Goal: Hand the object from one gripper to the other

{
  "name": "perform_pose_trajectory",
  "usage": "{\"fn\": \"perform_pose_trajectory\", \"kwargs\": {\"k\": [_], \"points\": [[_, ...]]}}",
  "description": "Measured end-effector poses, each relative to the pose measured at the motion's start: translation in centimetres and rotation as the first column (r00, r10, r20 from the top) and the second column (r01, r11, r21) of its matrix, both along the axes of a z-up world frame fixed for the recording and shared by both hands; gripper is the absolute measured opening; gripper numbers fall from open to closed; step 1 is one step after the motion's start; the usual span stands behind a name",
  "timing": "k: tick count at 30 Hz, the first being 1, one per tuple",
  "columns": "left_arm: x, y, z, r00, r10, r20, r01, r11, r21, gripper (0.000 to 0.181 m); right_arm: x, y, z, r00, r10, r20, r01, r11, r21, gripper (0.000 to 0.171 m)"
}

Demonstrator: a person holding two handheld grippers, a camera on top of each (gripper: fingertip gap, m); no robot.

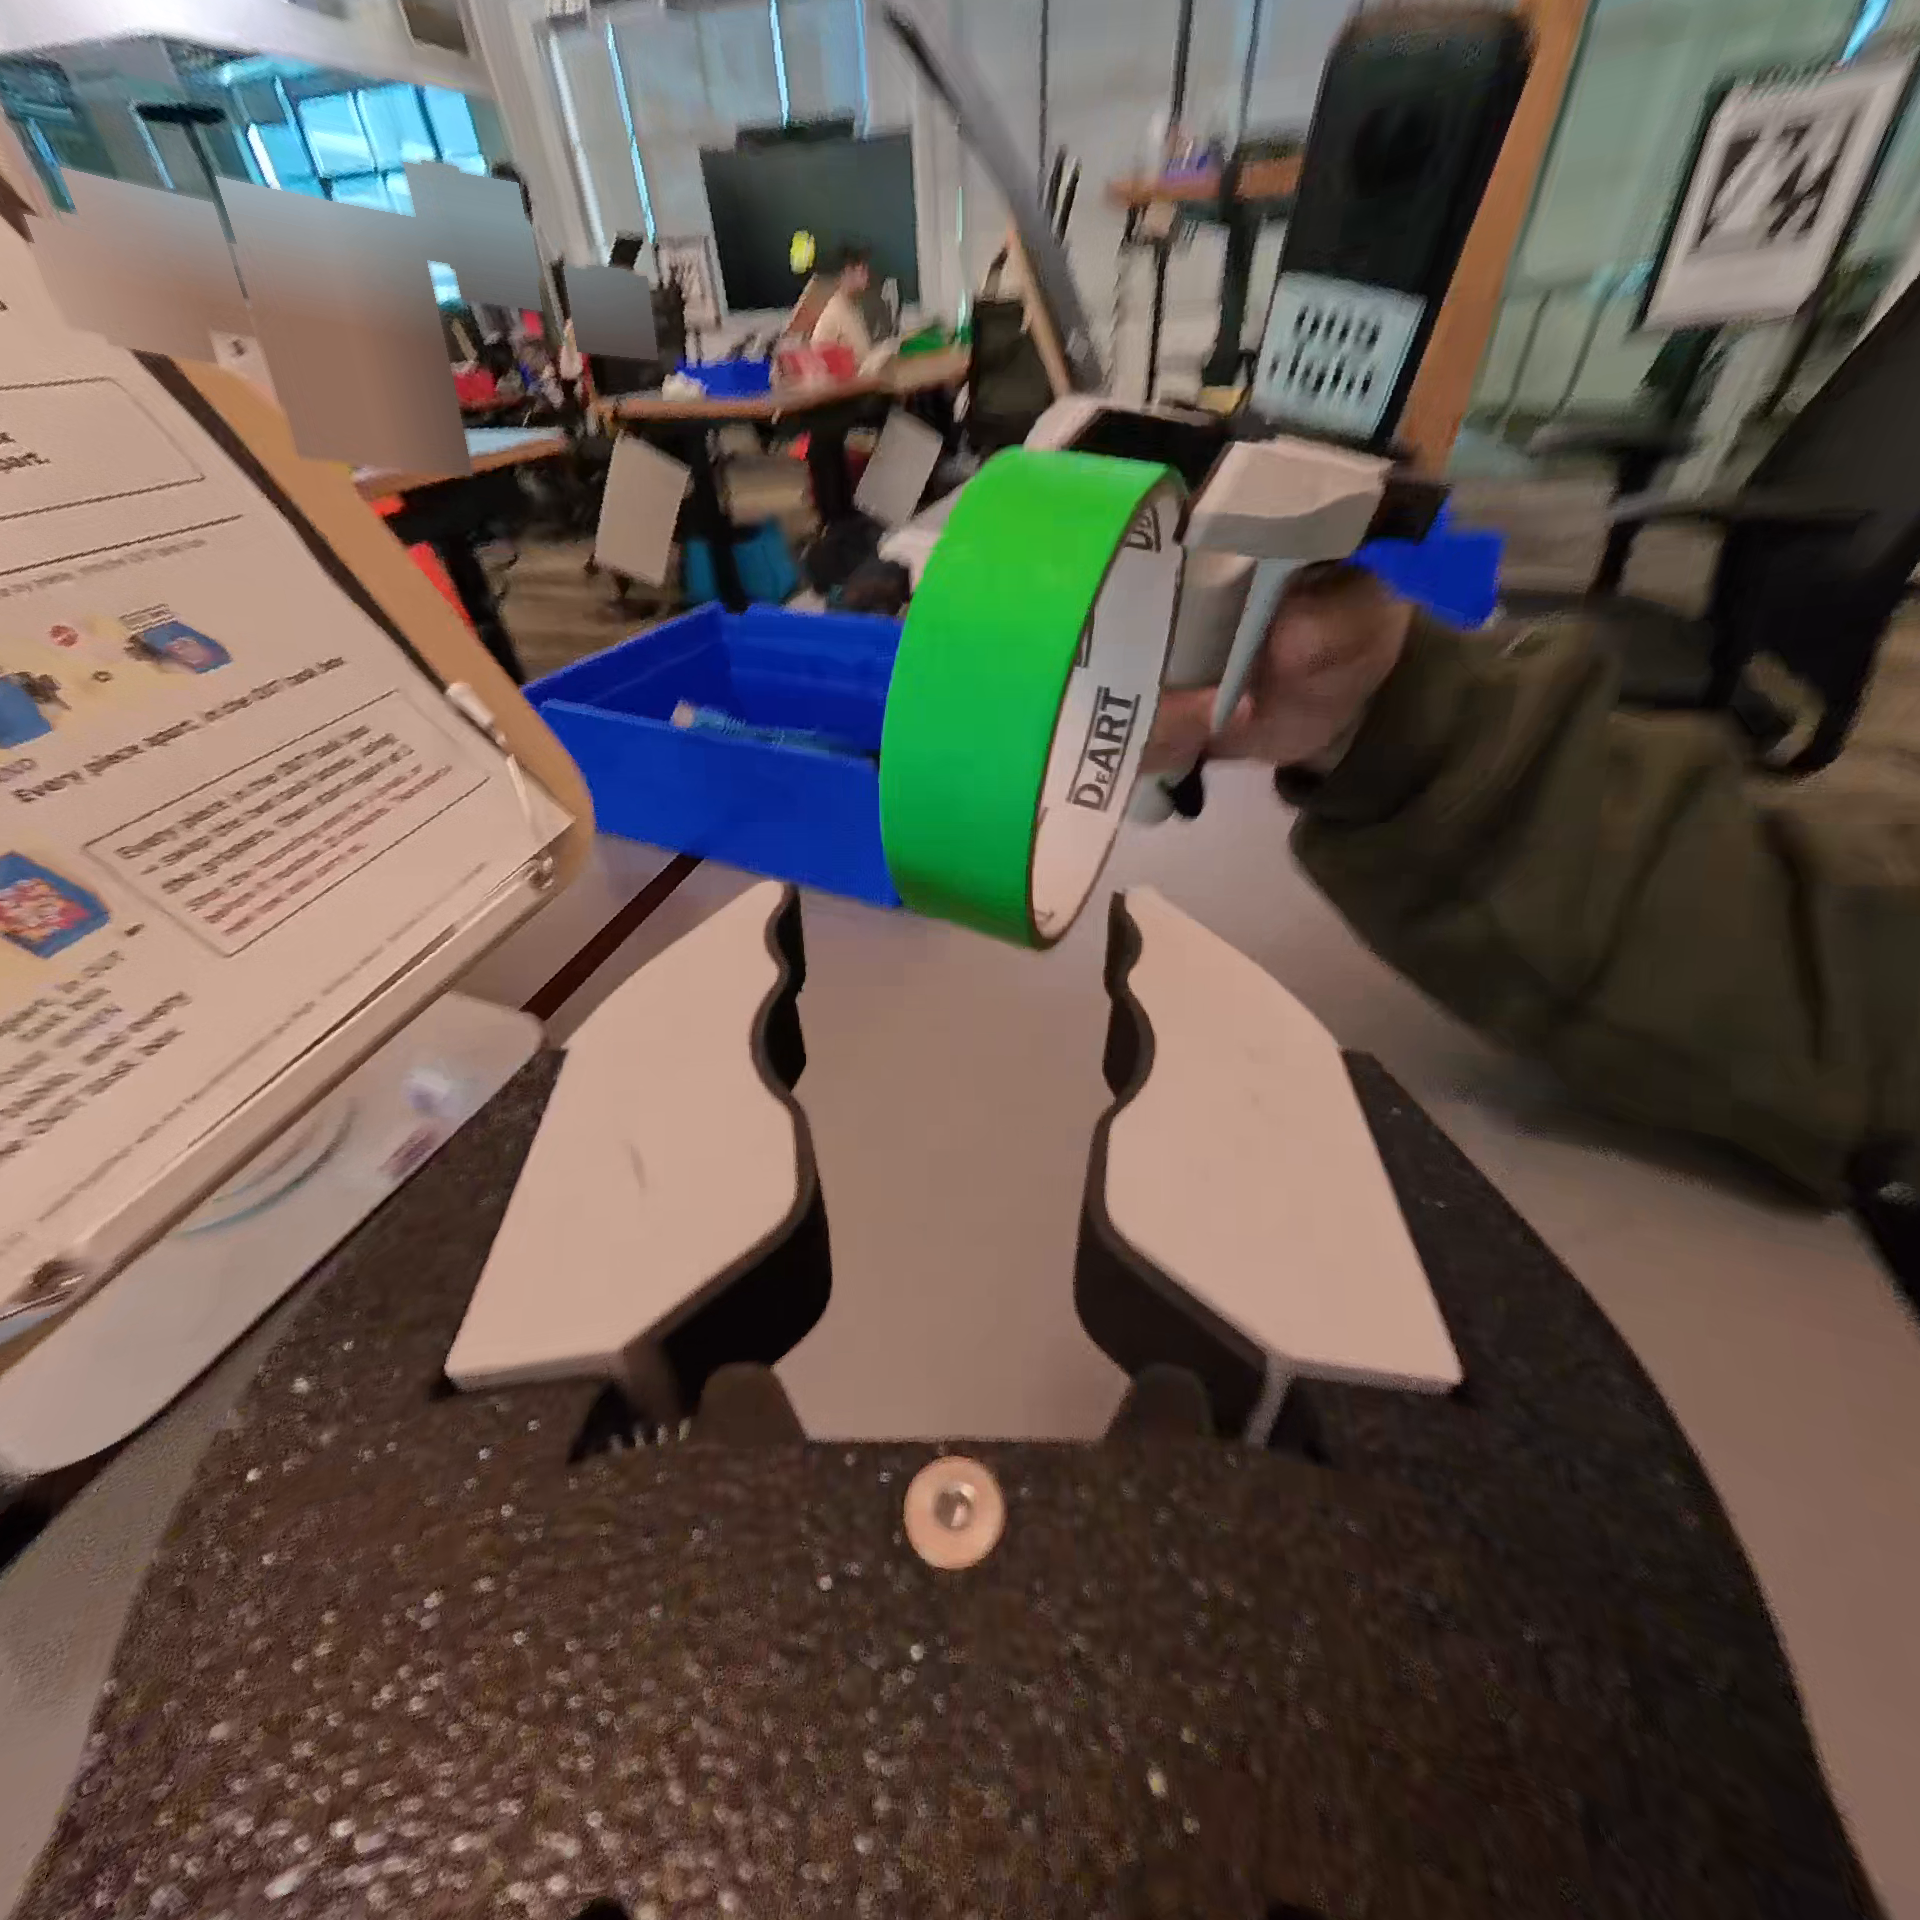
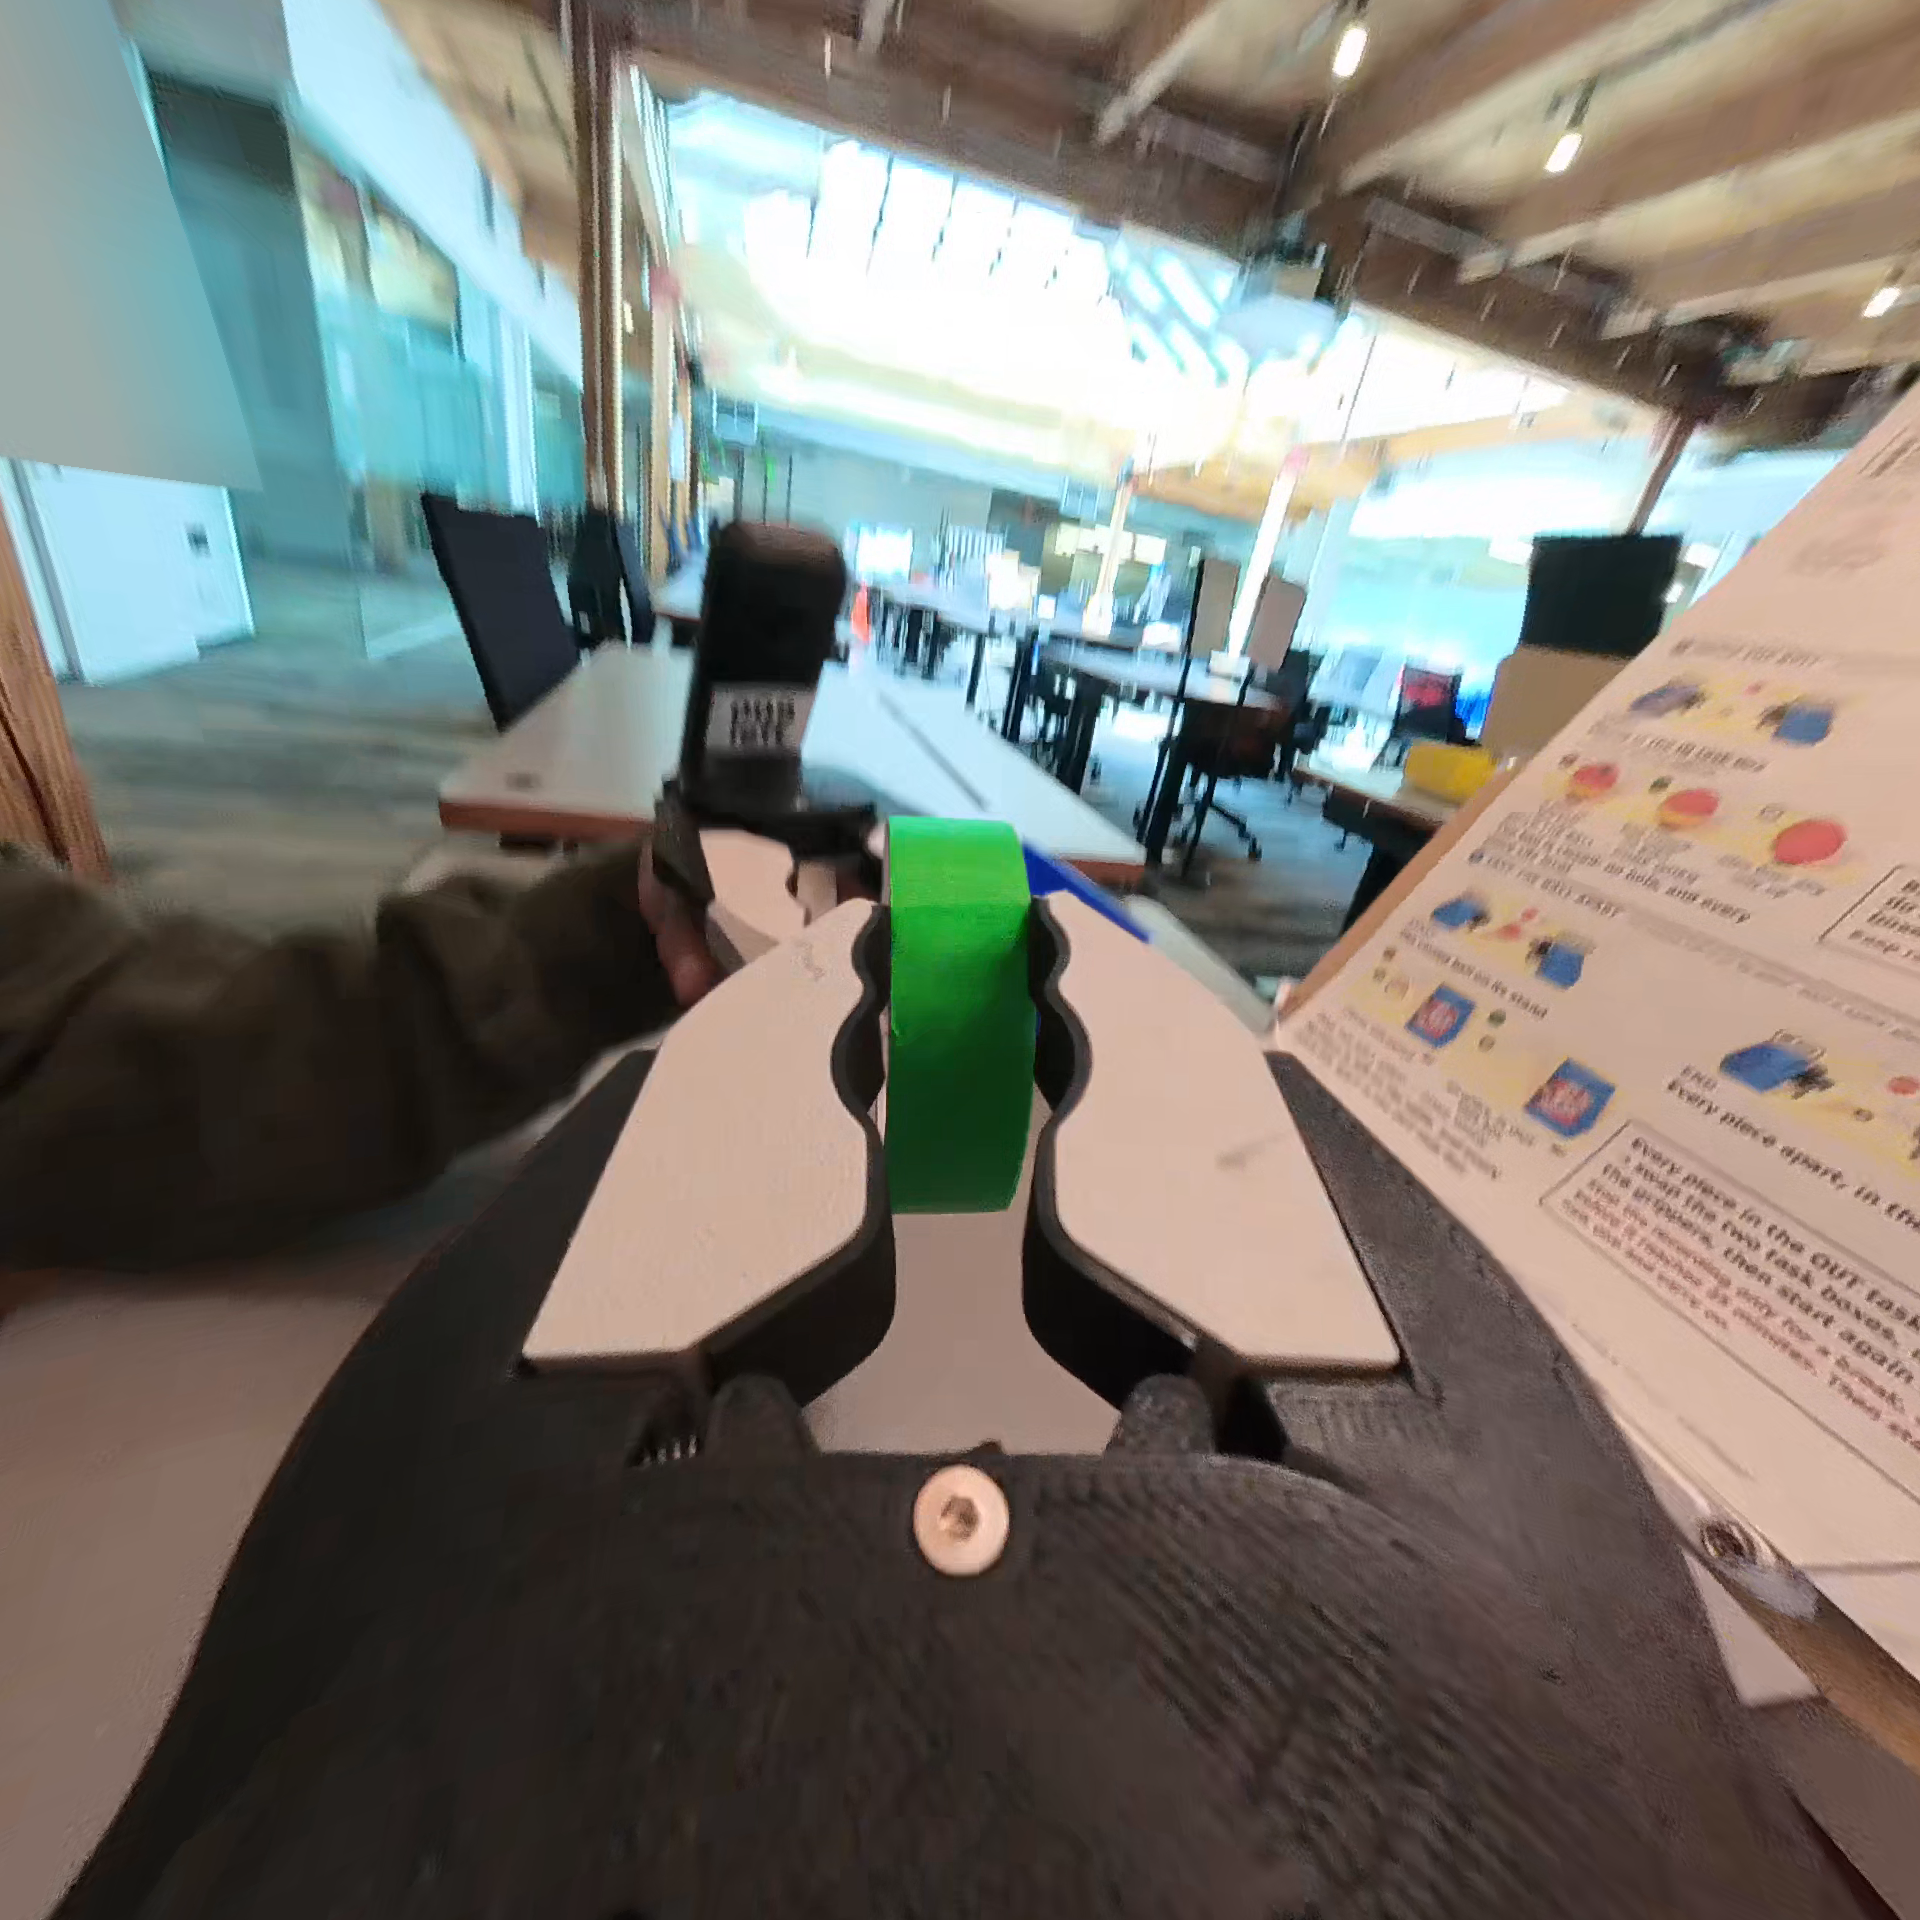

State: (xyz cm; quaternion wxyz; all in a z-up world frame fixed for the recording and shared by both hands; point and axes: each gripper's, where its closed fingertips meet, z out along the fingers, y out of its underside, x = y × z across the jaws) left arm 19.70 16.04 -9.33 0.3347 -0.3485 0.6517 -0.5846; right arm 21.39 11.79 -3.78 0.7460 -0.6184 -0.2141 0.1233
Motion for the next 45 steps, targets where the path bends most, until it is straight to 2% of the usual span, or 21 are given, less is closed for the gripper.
{"fn": "perform_pose_trajectory", "kwargs": {"k": [1,3,5,8,13,17,18,19,23,25,27,28,29,31,33,36,38,40,43,45], "points": [[0.0,-0.1,0.5,1.0,-0.025,0.017,0.026,0.997,-0.068,0.056,0.5,-0.3,1.0,0.998,-0.007,-0.055,0.01,0.998,0.057,0.025],[0.0,-0.3,1.4,0.997,-0.064,0.043,0.071,0.98,-0.185,0.055,0.8,-1.1,2.5,0.984,0.056,-0.166,-0.034,0.99,0.134,0.025],[0.1,-0.6,1.8,0.994,-0.089,0.066,0.103,0.965,-0.242,0.052,1.2,-1.4,3.4,0.964,0.092,-0.251,-0.047,0.982,0.181,0.025],[0.2,-1.4,1.9,0.991,-0.113,0.077,0.129,0.959,-0.252,0.046,0.9,-1.0,3.5,0.948,0.125,-0.292,-0.071,0.98,0.188,0.025],[-0.6,-2.4,2.7,0.975,-0.192,0.115,0.218,0.93,-0.296,0.053,1.3,-0.5,3.1,0.946,0.106,-0.308,-0.052,0.983,0.176,0.025],[0.1,-2.0,2.1,0.986,-0.138,0.09,0.157,0.952,-0.264,0.049,1.0,0.1,2.9,0.937,0.11,-0.331,-0.059,0.985,0.162,0.025],[0.4,-1.9,1.9,0.989,-0.121,0.081,0.138,0.958,-0.253,0.045,0.9,0.4,2.8,0.938,0.105,-0.331,-0.054,0.986,0.158,0.025],[0.5,-1.8,1.8,0.991,-0.109,0.077,0.125,0.963,-0.237,0.031,0.7,0.6,2.6,0.938,0.109,-0.329,-0.062,0.987,0.15,0.025],[0.5,-1.4,1.9,0.991,-0.093,0.092,0.11,0.975,-0.194,0.029,0.7,0.6,2.4,0.935,0.11,-0.338,-0.069,0.989,0.13,0.025],[0.6,-0.6,2.1,0.991,-0.019,0.131,0.035,0.992,-0.121,0.029,1.4,0.8,1.8,0.924,0.067,-0.375,-0.045,0.997,0.068,0.026],[1.0,0.6,1.9,0.981,0.085,0.172,-0.087,0.996,0.001,0.028,3.0,1.3,1.1,0.89,-0.011,-0.457,0.007,1.0,-0.01,0.038],[1.1,1.4,2.1,0.964,0.148,0.222,-0.168,0.983,0.072,0.028,3.7,1.5,0.7,0.848,-0.038,-0.528,0.005,0.998,-0.064,0.054],[1.2,2.3,2.4,0.934,0.208,0.29,-0.26,0.954,0.152,0.028,4.2,1.7,0.0,0.799,-0.051,-0.599,-0.032,0.991,-0.127,0.069],[1.2,3.5,2.7,0.857,0.267,0.44,-0.433,0.837,0.335,0.028,4.6,1.9,-1.0,0.7,-0.025,-0.714,-0.144,0.974,-0.175,0.081],[1.2,4.2,2.9,0.784,0.26,0.565,-0.57,0.663,0.486,0.028,5.1,2.1,-1.6,0.615,0.011,-0.788,-0.218,0.963,-0.156,0.08],[1.4,3.8,2.4,0.729,0.158,0.666,-0.66,0.42,0.623,0.028,5.1,2.3,-2.2,0.525,0.072,-0.848,-0.325,0.938,-0.122,0.077],[1.7,3.0,2.2,0.708,0.074,0.703,-0.694,0.262,0.671,0.028,4.7,2.5,-2.7,0.524,0.077,-0.848,-0.357,0.924,-0.137,0.075],[2.0,2.2,1.9,0.701,0.008,0.713,-0.707,0.137,0.694,0.028,4.5,2.6,-3.1,0.545,0.071,-0.836,-0.363,0.918,-0.159,0.072],[2.6,1.4,1.3,0.706,-0.033,0.708,-0.704,0.079,0.706,0.028,4.3,2.6,-4.1,0.624,0.025,-0.781,-0.333,0.913,-0.237,0.061],[2.8,1.4,1.1,0.709,-0.034,0.705,-0.703,0.057,0.709,0.028,4.6,2.5,-4.3,0.645,0.001,-0.764,-0.3,0.92,-0.252,0.047]]}}
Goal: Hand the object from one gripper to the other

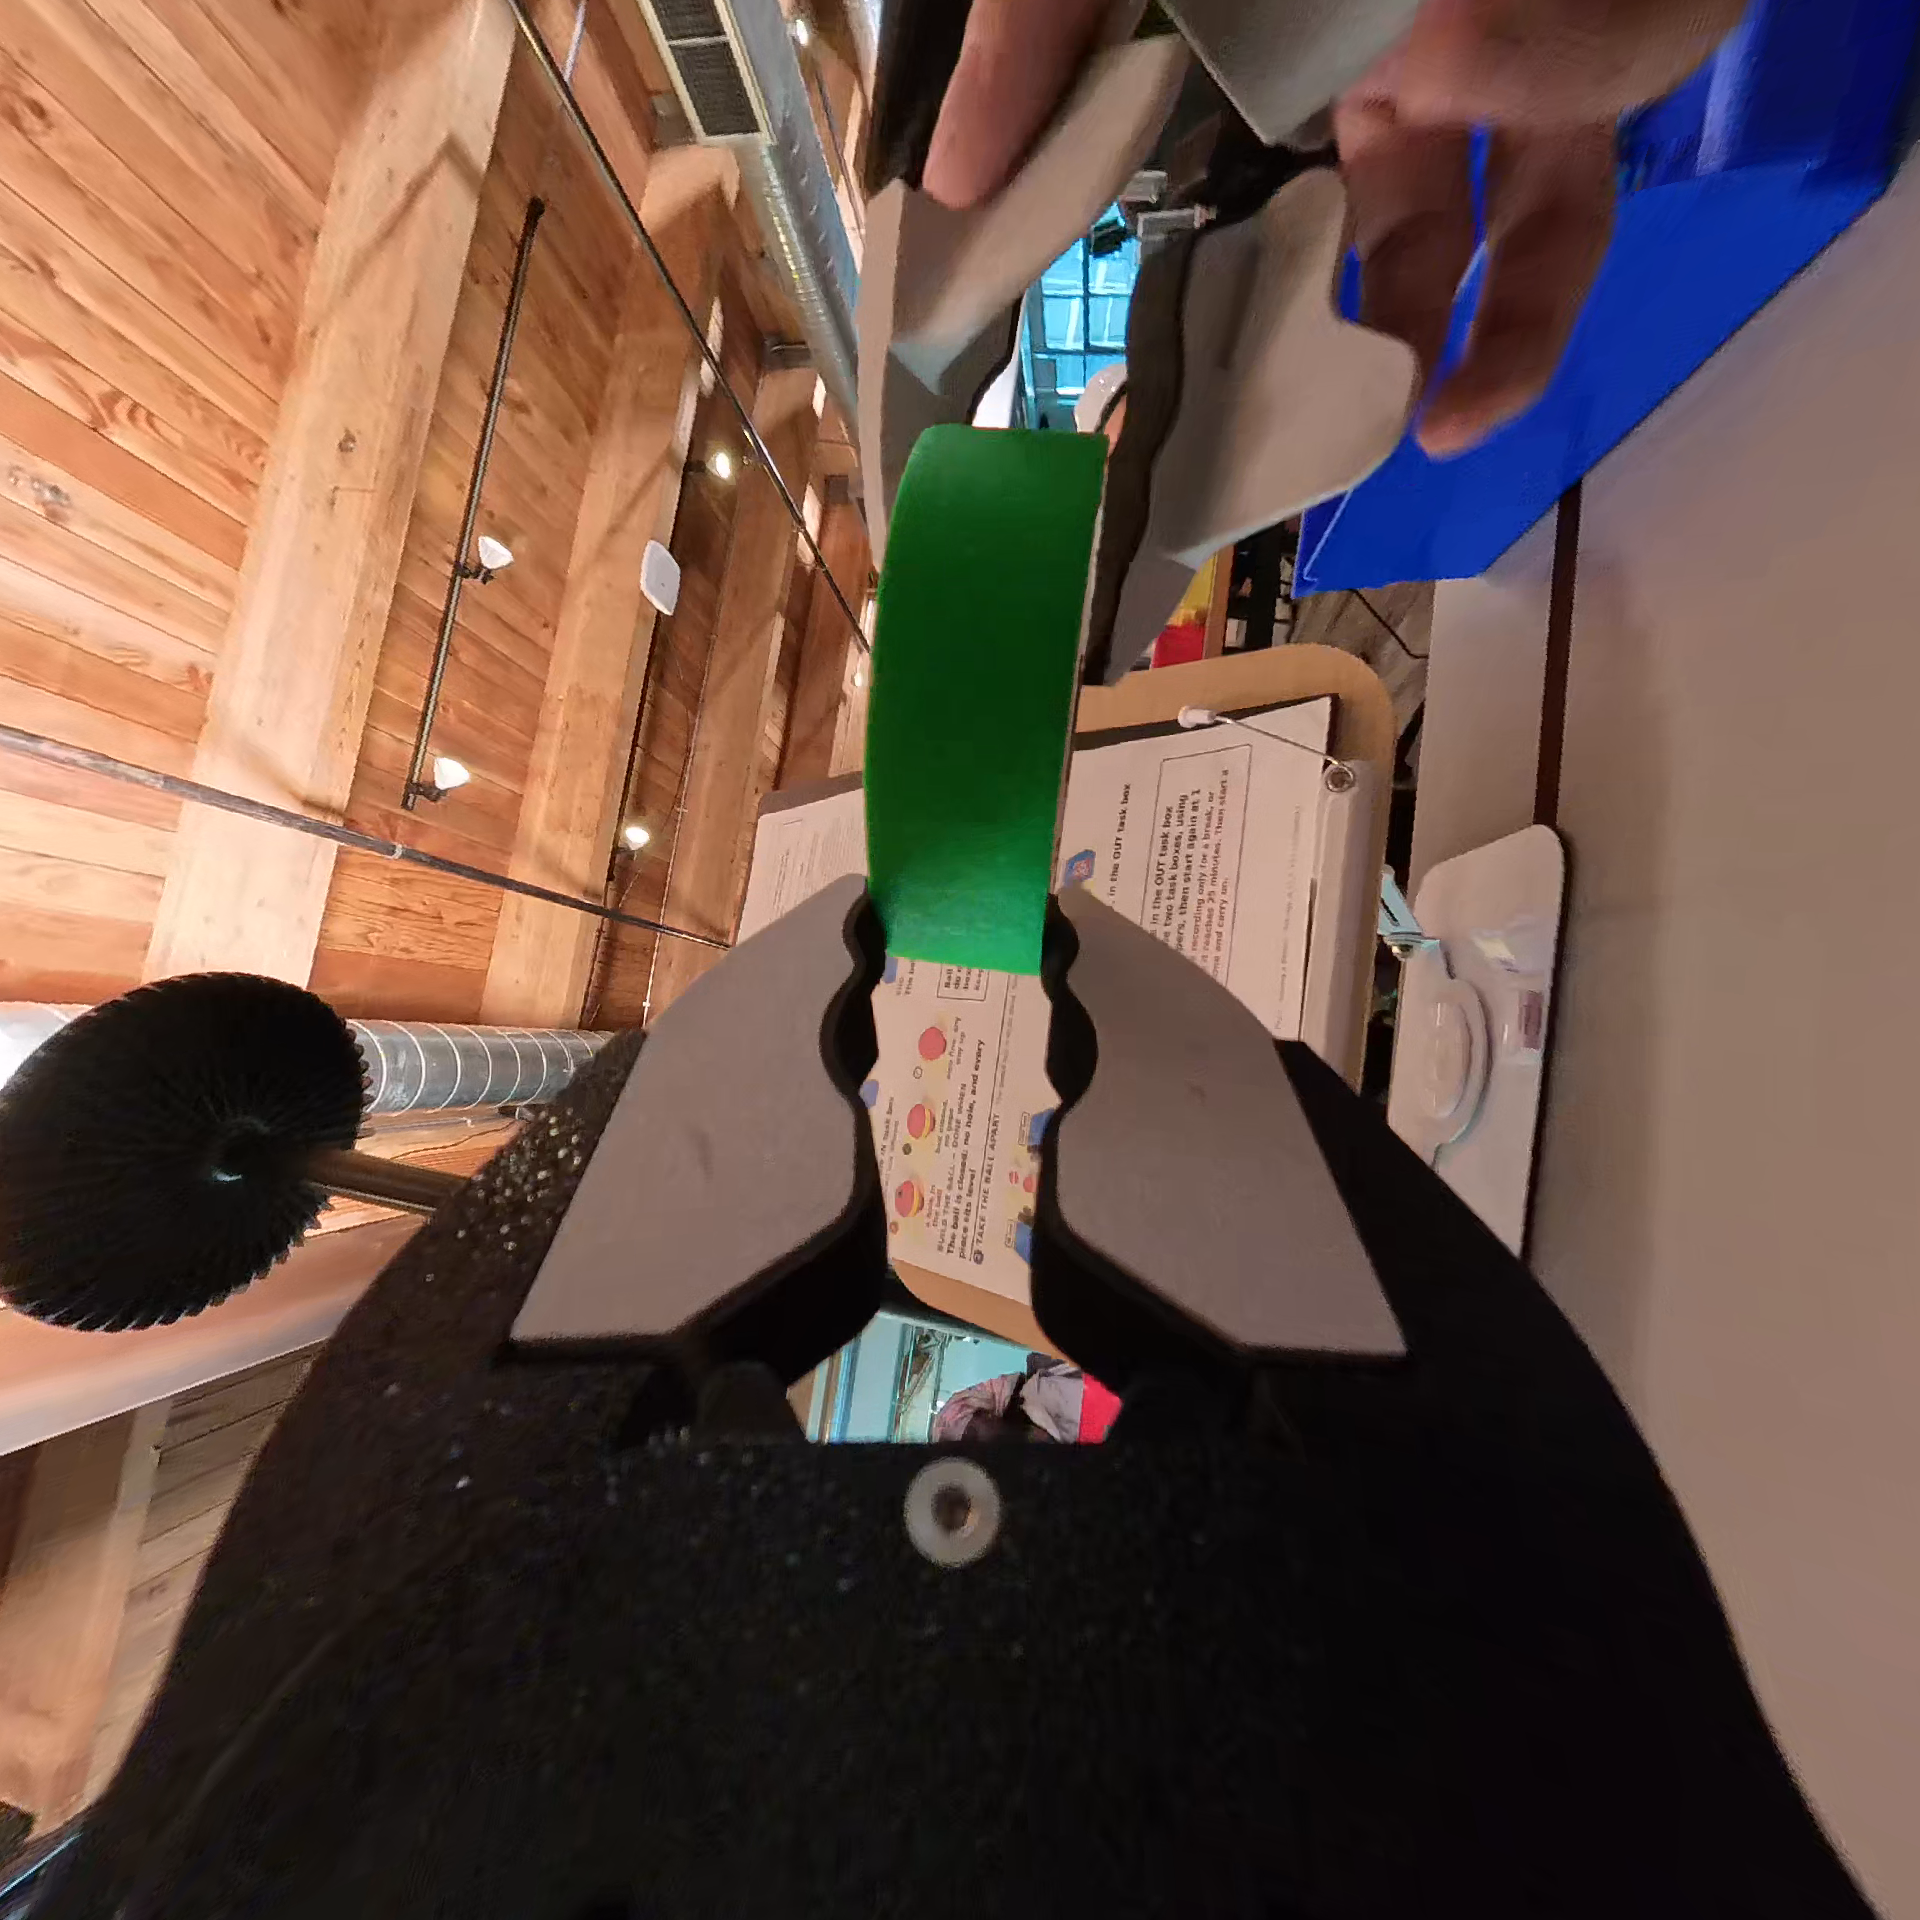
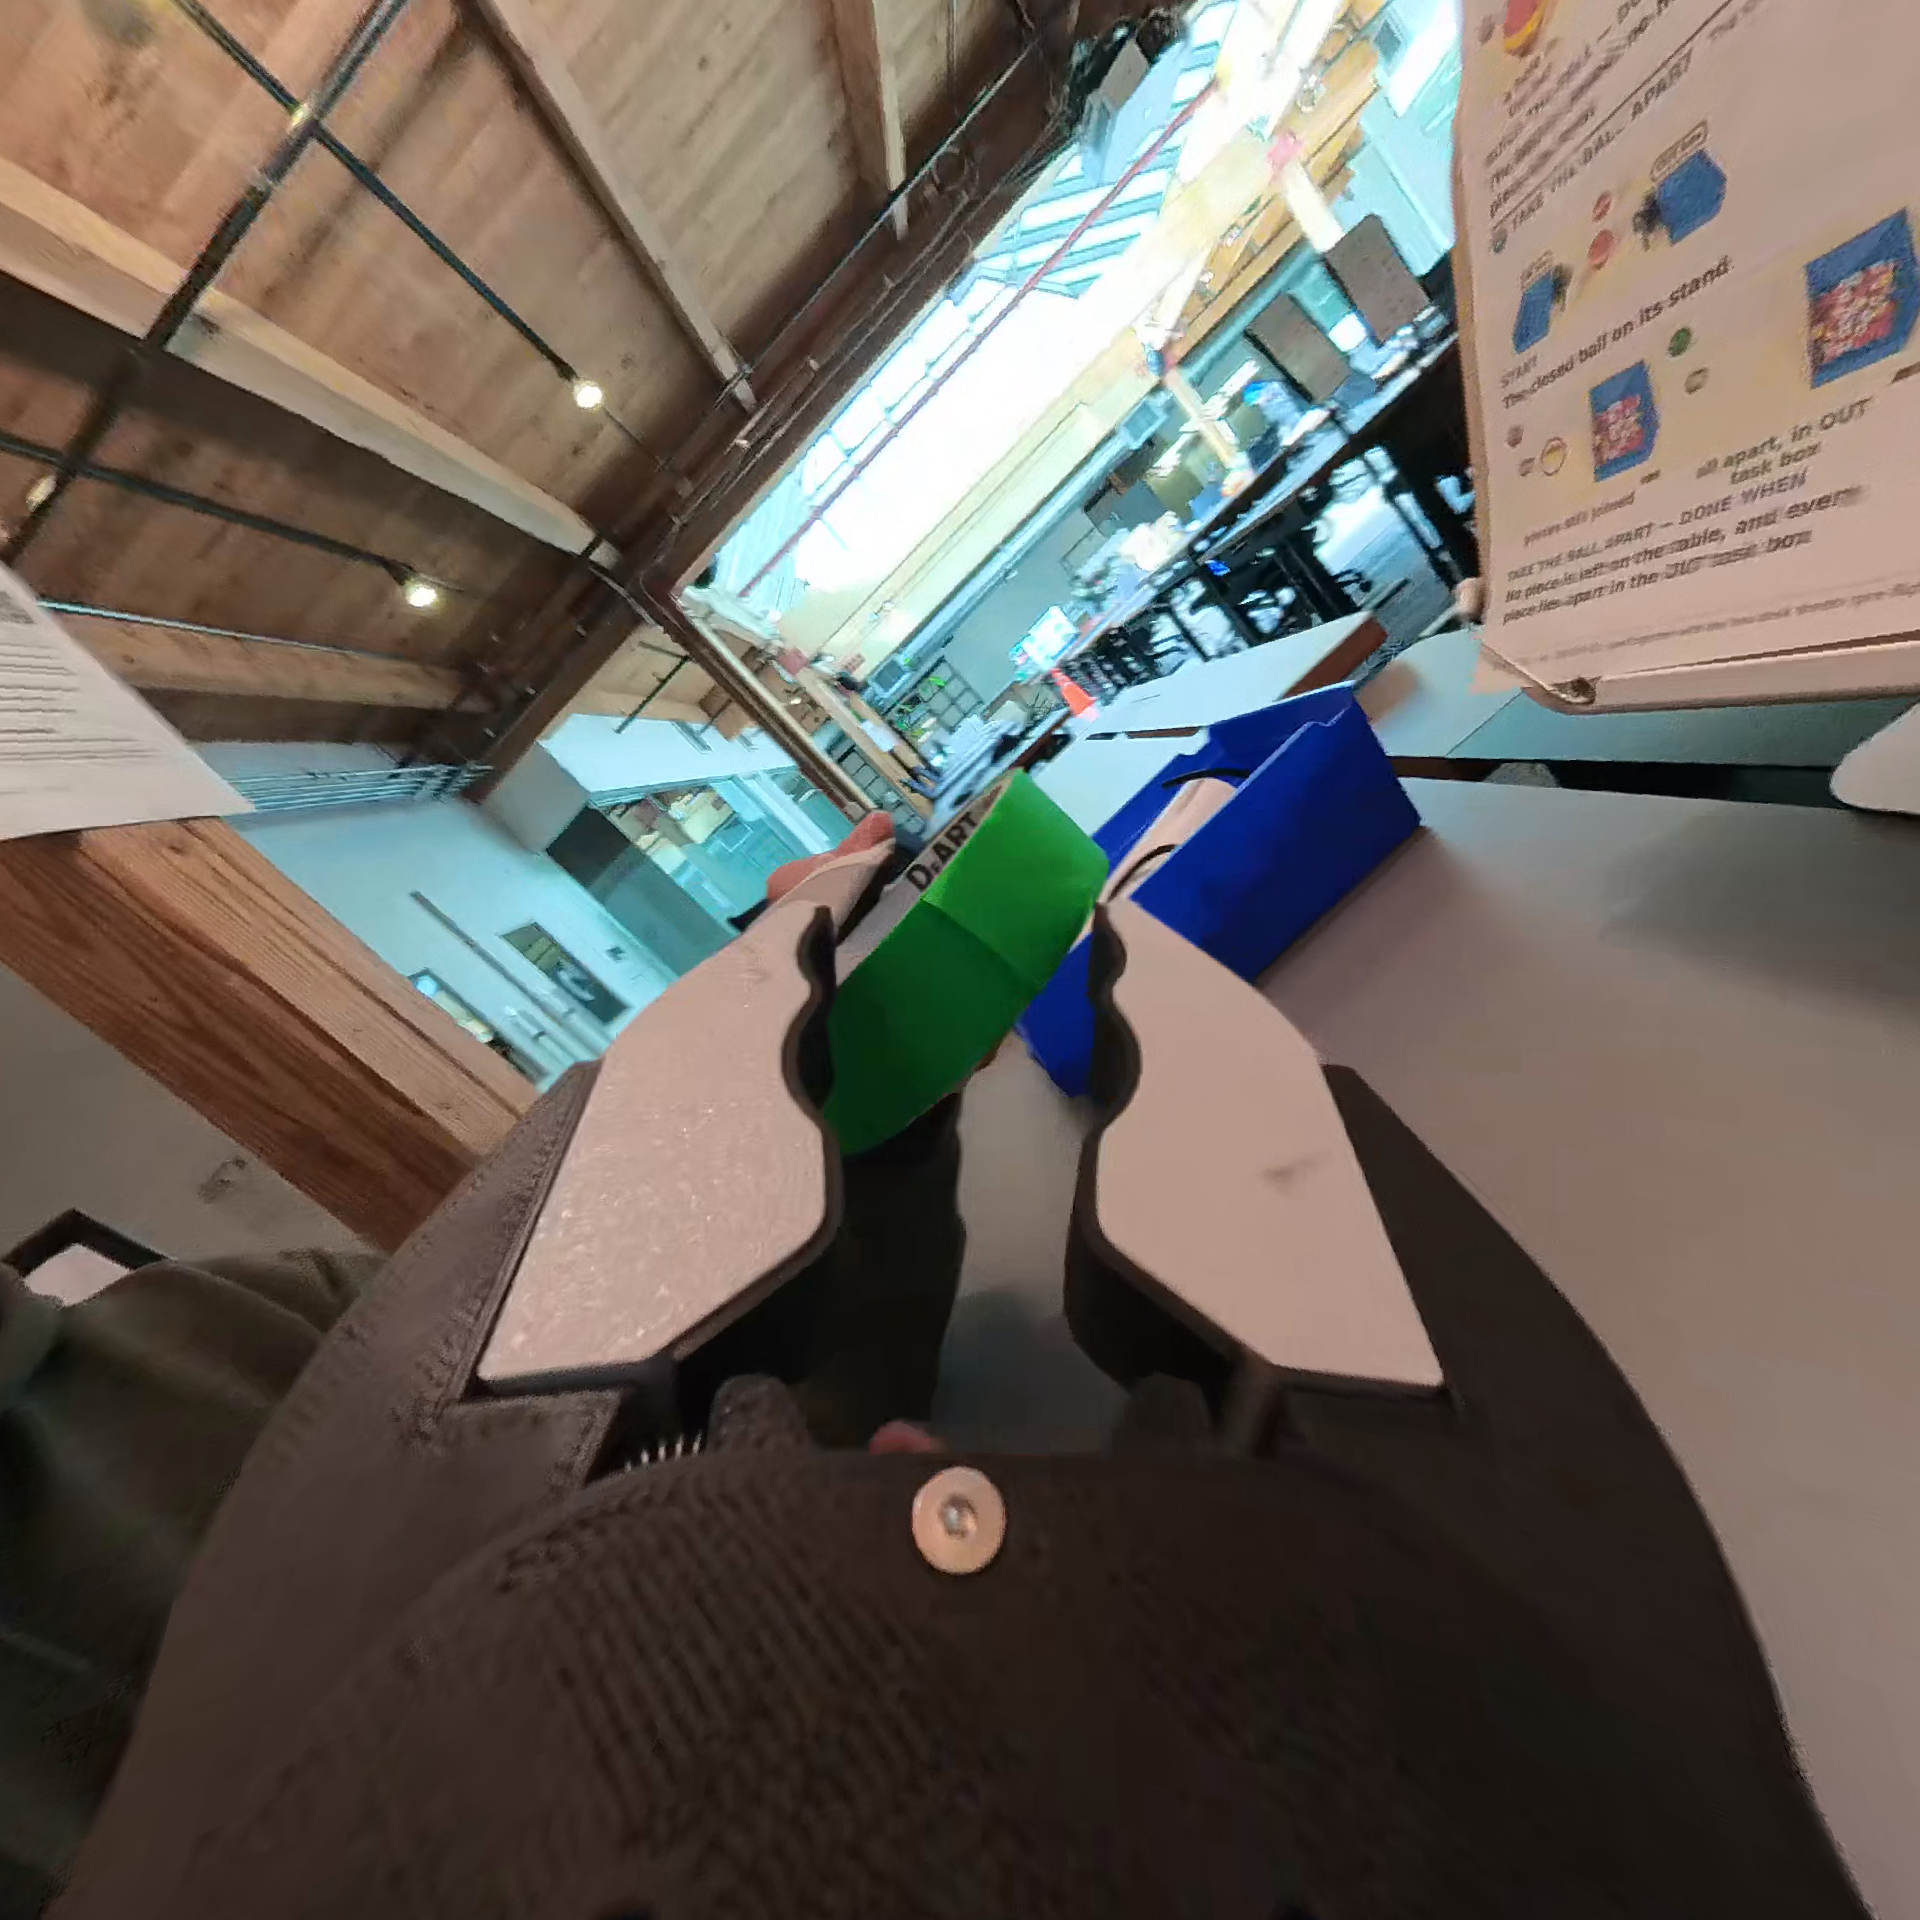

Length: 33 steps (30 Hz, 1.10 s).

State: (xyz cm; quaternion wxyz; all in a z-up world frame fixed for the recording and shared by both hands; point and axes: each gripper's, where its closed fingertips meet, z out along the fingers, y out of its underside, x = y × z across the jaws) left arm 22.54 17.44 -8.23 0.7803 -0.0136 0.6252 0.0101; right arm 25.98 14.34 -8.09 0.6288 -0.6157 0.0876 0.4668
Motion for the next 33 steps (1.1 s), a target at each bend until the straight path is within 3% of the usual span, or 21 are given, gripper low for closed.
{"fn": "perform_pose_trajectory", "kwargs": {"k": [4,9,11,13,15,19,24,28,30,33], "points": [[0.1,0.6,0.0,1.0,0.029,0.006,-0.029,0.999,-0.017,0.029,0.1,0.2,-0.6,0.995,-0.021,0.093,0.023,1.0,-0.018,0.041],[-0.8,0.1,1.2,0.995,-0.097,0.03,0.101,0.961,-0.256,0.033,0.5,-0.2,0.7,0.987,-0.071,0.143,0.062,0.996,0.068,0.022],[-0.9,0.4,1.2,0.99,-0.139,0.016,0.135,0.919,-0.371,0.039,1.2,-0.5,1.1,0.977,-0.123,0.175,0.105,0.988,0.11,0.005],[-0.7,0.8,0.4,0.979,-0.199,-0.053,0.139,0.831,-0.538,0.047,2.0,-1.2,2.5,0.982,-0.155,0.112,0.134,0.976,0.173,0.004],[-0.7,0.9,0.2,0.96,-0.273,-0.059,0.163,0.717,-0.678,0.047,2.4,-1.4,2.1,0.967,-0.181,0.176,0.154,0.976,0.157,0.004],[-1.4,-0.3,1.2,0.878,-0.479,0.014,0.223,0.382,-0.897,0.048,2.7,-1.1,1.8,0.884,-0.289,0.366,0.253,0.957,0.144,0.004],[-2.3,-1.4,2.8,0.783,-0.61,0.124,0.178,0.028,-0.984,0.048,2.8,-0.6,1.6,0.674,-0.394,0.624,0.369,0.912,0.178,0.004],[-2.3,-2.2,3.2,0.749,-0.646,0.148,0.025,-0.195,-0.98,0.053,2.8,-0.5,1.9,0.398,-0.465,0.791,0.409,0.862,0.301,0.004],[-2.1,-2.4,3.1,0.753,-0.643,0.141,-0.026,-0.244,-0.97,0.058,2.2,-0.4,2.2,0.255,-0.489,0.834,0.384,0.843,0.377,0.004],[-1.5,-2.4,1.6,0.782,-0.622,0.045,-0.126,-0.228,-0.966,0.06,0.9,-0.1,2.5,0.123,-0.504,0.855,0.326,0.834,0.444,0.004]]}}
